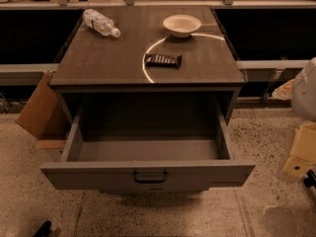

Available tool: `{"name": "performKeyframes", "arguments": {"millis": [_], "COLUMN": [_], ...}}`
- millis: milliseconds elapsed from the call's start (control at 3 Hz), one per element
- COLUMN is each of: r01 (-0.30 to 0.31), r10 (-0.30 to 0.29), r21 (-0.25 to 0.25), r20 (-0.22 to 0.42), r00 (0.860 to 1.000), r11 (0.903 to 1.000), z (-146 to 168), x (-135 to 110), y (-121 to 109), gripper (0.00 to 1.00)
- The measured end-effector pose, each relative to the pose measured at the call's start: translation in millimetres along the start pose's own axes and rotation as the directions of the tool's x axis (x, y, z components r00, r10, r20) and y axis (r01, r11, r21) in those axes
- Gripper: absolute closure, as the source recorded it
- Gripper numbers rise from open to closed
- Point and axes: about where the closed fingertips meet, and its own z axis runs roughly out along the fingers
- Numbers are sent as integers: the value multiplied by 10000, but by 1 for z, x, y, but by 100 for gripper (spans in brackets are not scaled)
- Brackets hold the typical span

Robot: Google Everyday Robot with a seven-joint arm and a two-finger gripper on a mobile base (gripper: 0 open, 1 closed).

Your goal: Close top drawer

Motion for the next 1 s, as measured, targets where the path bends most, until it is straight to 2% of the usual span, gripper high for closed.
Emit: {"name": "performKeyframes", "arguments": {"millis": [667, 1000], "r01": [251, 515], "r10": [-246, -495], "r21": [-177, -228], "r20": [275, 799], "r00": [9993, 9956], "r11": [9995, 9984], "z": [35, 54], "x": [5, 9], "y": [15, 30], "gripper": [0, 0]}}
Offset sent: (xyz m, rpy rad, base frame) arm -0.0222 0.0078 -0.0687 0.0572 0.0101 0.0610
